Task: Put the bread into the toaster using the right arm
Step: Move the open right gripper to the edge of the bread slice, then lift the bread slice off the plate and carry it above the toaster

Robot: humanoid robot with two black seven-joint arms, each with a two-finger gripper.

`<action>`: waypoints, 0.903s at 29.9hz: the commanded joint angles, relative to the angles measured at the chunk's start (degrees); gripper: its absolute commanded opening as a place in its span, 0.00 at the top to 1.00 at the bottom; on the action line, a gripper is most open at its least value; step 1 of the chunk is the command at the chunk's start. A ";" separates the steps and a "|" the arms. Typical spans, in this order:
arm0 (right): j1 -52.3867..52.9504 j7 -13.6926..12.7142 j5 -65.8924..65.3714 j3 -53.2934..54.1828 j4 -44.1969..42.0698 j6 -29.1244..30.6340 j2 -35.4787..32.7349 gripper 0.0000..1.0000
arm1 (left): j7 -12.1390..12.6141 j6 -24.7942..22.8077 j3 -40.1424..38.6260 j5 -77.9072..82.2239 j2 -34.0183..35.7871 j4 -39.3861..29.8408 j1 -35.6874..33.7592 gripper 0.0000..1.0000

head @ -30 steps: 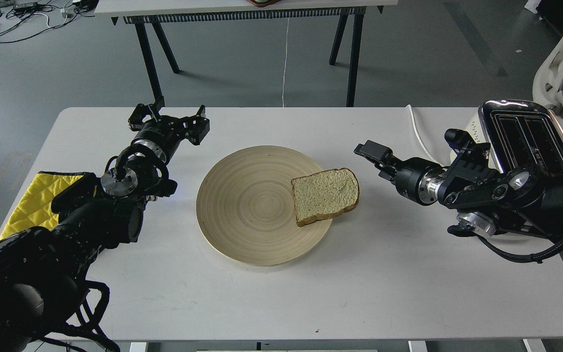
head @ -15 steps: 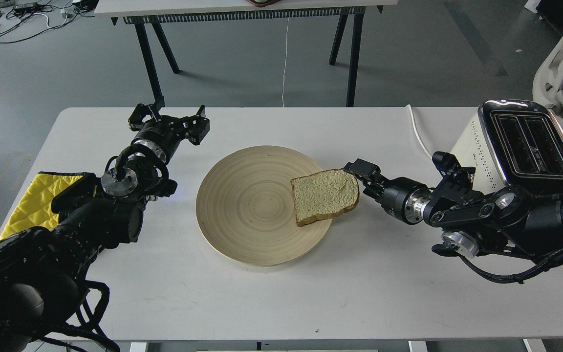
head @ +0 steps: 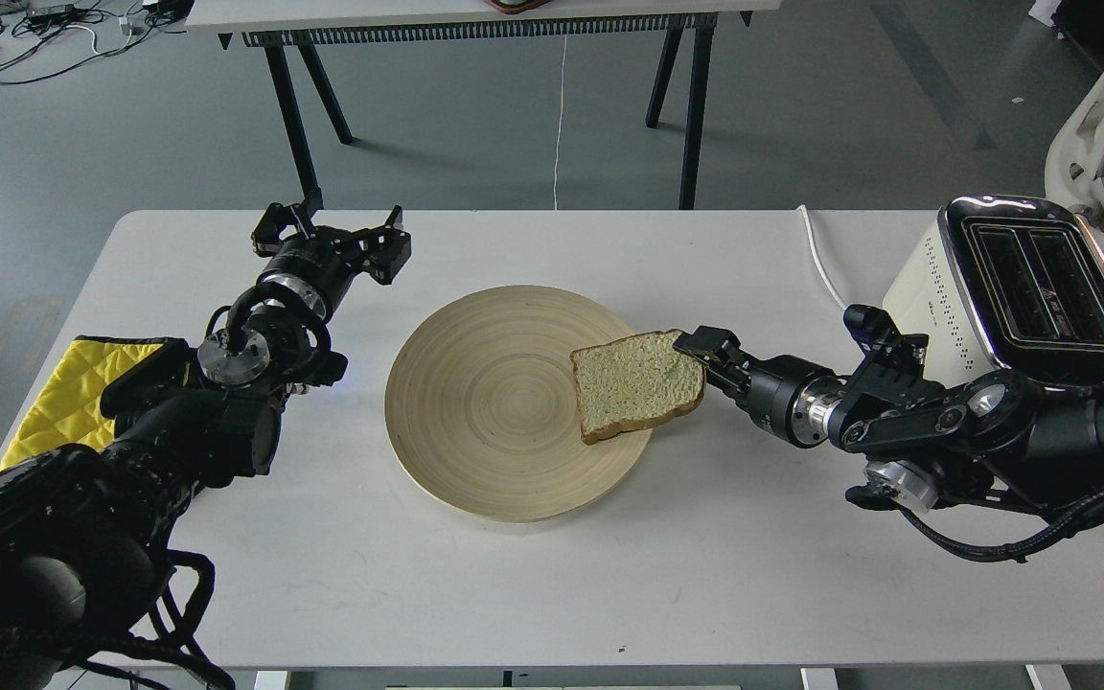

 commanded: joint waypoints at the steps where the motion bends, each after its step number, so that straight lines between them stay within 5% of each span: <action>1: -0.16 0.00 0.00 0.00 -0.08 0.00 0.06 0.46 | -0.04 0.00 -0.05 0.00 0.00 0.00 0.00 0.00; 27: -0.16 0.00 0.44 3.69 0.54 -0.18 0.06 0.92 | 0.04 0.00 -0.05 0.00 -0.09 0.00 0.00 0.00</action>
